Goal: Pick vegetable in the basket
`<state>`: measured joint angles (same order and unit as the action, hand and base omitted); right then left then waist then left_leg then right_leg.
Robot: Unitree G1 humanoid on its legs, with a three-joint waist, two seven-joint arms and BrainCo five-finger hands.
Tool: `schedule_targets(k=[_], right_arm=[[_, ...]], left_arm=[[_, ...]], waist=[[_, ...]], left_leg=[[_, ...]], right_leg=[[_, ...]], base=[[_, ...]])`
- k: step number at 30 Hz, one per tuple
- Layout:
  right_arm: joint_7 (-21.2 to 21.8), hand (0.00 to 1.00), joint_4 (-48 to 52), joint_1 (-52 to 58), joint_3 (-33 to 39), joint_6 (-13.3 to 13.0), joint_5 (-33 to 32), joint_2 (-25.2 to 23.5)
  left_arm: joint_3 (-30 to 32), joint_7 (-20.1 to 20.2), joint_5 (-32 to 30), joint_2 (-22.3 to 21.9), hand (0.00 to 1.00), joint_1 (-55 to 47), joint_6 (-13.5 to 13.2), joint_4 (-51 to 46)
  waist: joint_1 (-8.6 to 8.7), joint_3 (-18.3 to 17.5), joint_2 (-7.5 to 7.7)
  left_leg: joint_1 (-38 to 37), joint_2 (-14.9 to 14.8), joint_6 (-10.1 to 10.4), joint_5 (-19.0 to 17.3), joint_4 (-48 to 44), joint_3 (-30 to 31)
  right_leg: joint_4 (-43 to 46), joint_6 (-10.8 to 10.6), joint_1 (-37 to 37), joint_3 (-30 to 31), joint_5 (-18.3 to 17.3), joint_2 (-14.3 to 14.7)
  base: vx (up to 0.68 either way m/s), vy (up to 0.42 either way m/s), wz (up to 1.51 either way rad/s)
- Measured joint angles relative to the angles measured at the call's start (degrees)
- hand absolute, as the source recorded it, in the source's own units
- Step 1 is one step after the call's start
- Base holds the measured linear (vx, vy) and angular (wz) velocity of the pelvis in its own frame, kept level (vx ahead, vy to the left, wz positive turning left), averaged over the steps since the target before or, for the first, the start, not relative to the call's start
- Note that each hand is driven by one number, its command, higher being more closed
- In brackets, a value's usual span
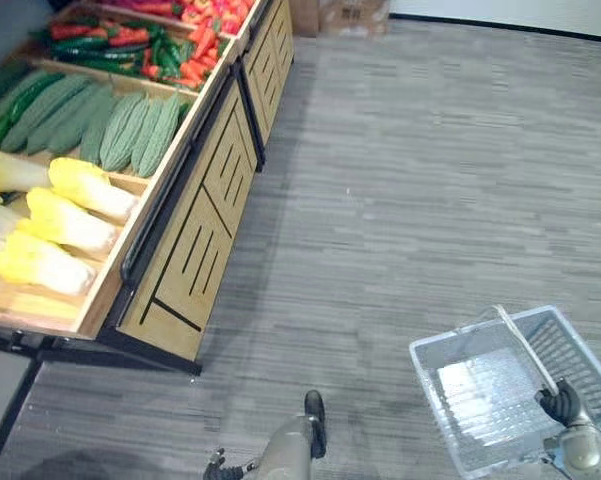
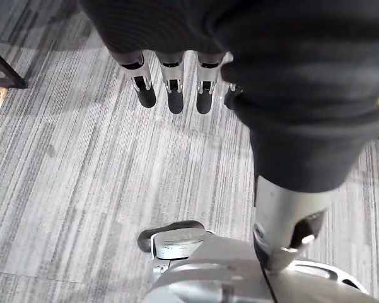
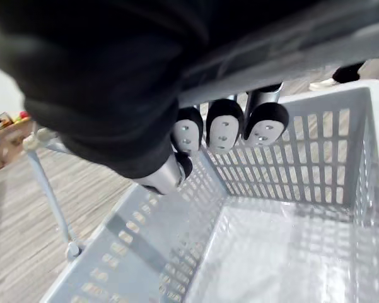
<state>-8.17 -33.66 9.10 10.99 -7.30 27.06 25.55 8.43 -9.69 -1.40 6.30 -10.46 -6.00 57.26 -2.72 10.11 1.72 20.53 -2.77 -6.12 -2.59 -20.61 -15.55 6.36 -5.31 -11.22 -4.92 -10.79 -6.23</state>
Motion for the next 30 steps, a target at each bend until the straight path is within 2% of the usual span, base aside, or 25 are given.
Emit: schedule_targets(k=[2,3,4,5,6,7,8,9,10,11,12,13,15,17,18,19,20,21,22,24,25,27,28,29,30], right_arm=[[0.2,1.0,-0.2,-0.7,-2.1,-0.5,0.2,-0.2],[0.1,1.0,-0.9,-1.3,-2.5,-0.5,0.1,-1.1],[0.0,1.0,-1.6,-2.2,-2.8,-0.4,0.0,-2.7],[0.0,1.0,-1.6,-2.2,-2.9,-0.4,0.0,-3.4],[-0.1,1.0,-1.6,-1.8,-3.0,-0.6,-0.1,-4.2],[-0.1,1.0,-1.6,-1.5,-3.0,-0.6,0.0,-4.4],[-0.1,1.0,-1.5,-0.9,-2.9,-0.6,0.0,-4.6],[-0.4,1.0,-0.9,-0.4,-2.3,-0.5,-0.1,-4.6],[-0.5,1.0,-0.8,-0.4,-1.9,-0.4,-0.1,-4.6],[-0.7,1.0,-0.9,-0.3,-0.8,-0.3,-0.1,-4.6],[-0.6,1.0,-1.0,0.1,0.3,-0.2,-0.1,-4.4],[-0.6,1.0,-1.1,0.3,0.4,-0.1,0.0,-4.2],[-0.1,1.0,-1.4,1.4,0.4,0.3,0.1,-4.0],[0.1,1.0,-2.6,1.4,0.4,1.3,0.7,-4.0],[0.5,1.0,-3.4,1.4,0.4,1.5,1.6,-4.0],[1.2,1.0,-3.8,2.0,0.4,1.6,1.8,-4.2],[1.2,1.0,-3.8,2.5,0.8,1.7,1.7,-4.3],[1.2,1.0,-4.4,2.8,2.2,1.9,1.7,-4.3],[1.2,1.0,-5.1,2.9,5.0,1.9,1.6,-4.3],[1.2,1.0,-5.4,1.6,6.2,1.9,1.5,-4.3],[1.2,1.0,-5.5,1.0,6.1,1.8,1.5,-4.4],[1.2,1.0,-6.1,-0.1,6.5,1.4,1.2,-4.5],[1.2,1.0,-6.7,-0.3,6.7,1.3,1.0,-4.4],[1.1,1.0,-8.3,-0.7,6.9,1.1,0.3,-3.8],[1.0,1.0,-9.7,-0.9,7.8,1.0,-0.7,-3.8]], left_arm=[[-0.1,-0.1,0.0,0.2,0.0,0.0,0.0,-0.1],[-0.2,-0.1,0.0,0.2,0.0,-0.5,-0.1,-0.2],[-0.7,-0.1,0.0,1.2,0.0,-0.6,0.0,-0.2],[-1.4,-0.1,0.0,1.7,0.0,-0.8,0.0,-0.2],[-2.4,-0.1,0.0,2.5,0.0,-1.2,0.2,-0.3],[-3.2,-0.1,0.0,2.7,0.0,-1.3,0.4,-0.2],[-3.9,-0.2,0.0,3.3,0.0,-0.9,0.4,-0.3],[-4.2,-0.3,0.1,3.5,0.0,-0.5,0.4,-0.3],[-4.3,-0.4,0.1,4.0,0.0,-0.4,0.4,-0.3],[-4.7,-0.4,0.2,4.1,0.0,-0.1,0.4,-0.3],[-4.7,-0.4,0.3,4.1,0.0,0.2,0.4,-0.4],[-4.6,-0.4,0.3,4.1,0.0,0.4,0.4,-0.4],[-3.9,-0.2,0.3,3.9,0.0,1.3,0.4,-1.0],[-3.4,-0.2,0.3,3.3,0.0,2.5,0.4,-1.4],[-3.0,-0.2,0.3,3.3,0.0,2.9,0.3,-1.4],[-1.8,-0.2,0.5,3.3,0.0,2.5,0.3,-1.3],[-1.2,-0.2,0.5,3.3,0.0,1.8,0.3,-1.0],[-1.0,-0.2,0.6,3.3,0.0,1.8,0.4,-0.3],[-1.2,0.2,0.6,1.9,0.0,2.0,0.4,0.7],[-1.0,0.1,0.7,0.3,0.0,2.3,0.3,1.8],[-0.8,0.1,0.8,0.1,0.0,2.4,0.3,2.1],[0.0,-0.1,1.3,-0.3,0.0,2.5,0.3,2.0],[0.6,-0.2,1.3,-0.3,0.0,2.5,0.3,1.9],[1.2,-0.3,1.3,-0.3,0.0,2.6,0.3,1.8],[1.1,-0.3,1.3,0.0,0.0,2.6,0.3,1.8]], waist=[[-0.11,0.1,0.55],[-0.48,-0.5,1.03],[-0.42,-0.6,1.96],[-0.27,-0.5,2.74],[0.85,-0.8,3.38],[1.13,-0.9,3.93],[1.21,-0.9,4.42],[1.6,-1.0,4.25],[2.02,-0.9,4.17],[2.82,-1.0,3.92],[3.34,-1.0,3.83],[3.61,-1.0,3.78],[4.16,-1.0,3.67],[4.03,-0.7,3.48],[3.76,-0.5,3.31],[3.51,-0.5,3.94],[3.67,-0.3,4.1],[4.0,-0.3,3.27],[4.27,-0.4,1.55],[4.08,-0.6,-1.03],[4.09,-0.6,-1.12],[4.24,-0.8,-1.42],[4.23,-0.8,-1.36],[4.04,-0.4,-0.48],[4.27,-0.4,-0.45]], left_leg=[[-4.2,1.2,-0.5,-0.9,2.8,-1.2],[-8.0,1.8,-0.3,-3.0,7.2,-1.3],[-11.9,3.5,-0.4,-3.7,10.2,-1.0],[-13.9,4.3,-0.5,-3.8,11.5,-0.5],[-18.0,5.6,-0.9,-4.3,13.6,1.6],[-19.7,6.3,-1.4,-4.8,14.1,2.9],[-22.3,7.0,-2.3,-5.8,14.4,5.3],[-24.7,6.8,-2.5,-7.0,14.5,7.8],[-25.6,6.6,-2.4,-7.5,14.4,9.3],[-27.2,6.0,-2.4,-8.5,14.3,12.6],[-28.6,5.6,-1.8,-9.0,14.1,15.7],[-29.0,5.4,-1.6,-9.4,14.0,17.4],[-30.1,4.8,0.0,-11.0,13.3,23.8],[-30.9,3.4,2.3,-12.5,12.4,27.7],[-31.5,2.9,3.1,-13.0,12.4,28.6],[-33.5,2.0,4.3,-14.5,12.4,30.4],[-34.5,1.5,5.3,-15.8,12.0,31.5],[-34.7,0.5,5.4,-16.9,10.9,32.7],[-33.6,-1.3,6.3,-17.3,7.7,35.3],[-31.4,-3.9,7.9,-14.9,3.7,36.3],[-30.6,-4.1,8.5,-13.7,2.5,36.7],[-26.6,-4.6,9.6,-6.9,-2.9,37.3],[-25.8,-4.7,10.0,-5.1,-4.1,37.2],[-24.7,-5.3,10.8,-2.6,-6.3,35.1],[-22.8,-7.0,11.8,-3.8,-8.3,30.0]], right_leg=[[9.1,-1.1,2.2,1.6,1.6,-0.6],[20.7,-3.4,6.6,2.8,2.8,-0.9],[32.9,-10.1,11.6,4.8,7.9,-2.0],[38.2,-10.9,13.7,5.7,12.5,-2.3],[46.5,-11.4,16.4,6.1,22.6,-2.5],[50.7,-10.9,18.0,6.1,22.1,-2.6],[57.1,-8.3,21.5,5.4,17.2,-2.3],[58.8,-3.3,24.6,3.4,12.3,-1.7],[57.6,-2.0,25.6,2.0,9.8,-1.6],[52.5,0.6,27.4,-0.2,5.2,-1.5],[43.8,1.5,28.8,-1.2,3.1,-1.3],[38.6,1.6,29.1,-1.1,3.1,-0.8],[18.4,0.6,29.7,4.4,4.1,0.5],[5.6,-0.7,29.8,8.6,5.7,0.8],[2.6,-0.8,29.7,8.9,6.7,0.6],[-1.7,-1.4,29.4,9.2,7.4,-0.4],[-1.8,-2.1,29.1,9.5,9.5,-1.1],[0.3,-3.3,29.0,9.0,13.4,-0.6],[6.3,-3.3,30.1,7.5,14.5,0.7],[11.2,-0.4,30.7,3.9,11.3,2.3],[12.4,0.7,30.8,3.0,10.5,2.4],[13.0,3.0,29.2,-0.9,8.9,2.2],[12.4,3.4,28.2,-1.9,8.7,2.1],[10.8,4.0,25.7,-3.7,8.3,1.5],[9.2,4.4,22.7,-6.2,8.0,0.4]], base=[[0.33,0.18,0.11],[0.29,0.171,0.09],[0.29,0.155,0.13],[0.34,0.14,0.43],[0.29,0.085,0.58],[0.46,0.06,0.87],[0.38,0.004,0.98],[0.45,-0.014,1.03],[0.3,-0.023,1.27],[0.49,-0.065,1.41],[0.44,-0.079,1.4],[0.57,-0.131,1.48],[0.52,-0.184,1.49],[0.49,-0.242,1.25],[0.68,-0.408,1.3],[0.59,-0.382,1.13],[0.58,-0.419,1.16],[0.58,-0.461,1.21],[0.57,-0.457,0.96],[0.56,-0.424,0.66],[0.49,-0.386,0.53],[0.49,-0.401,0.74],[0.43,-0.336,0.86],[0.28,-0.211,1.0],[0.27,-0.189,1.37]])
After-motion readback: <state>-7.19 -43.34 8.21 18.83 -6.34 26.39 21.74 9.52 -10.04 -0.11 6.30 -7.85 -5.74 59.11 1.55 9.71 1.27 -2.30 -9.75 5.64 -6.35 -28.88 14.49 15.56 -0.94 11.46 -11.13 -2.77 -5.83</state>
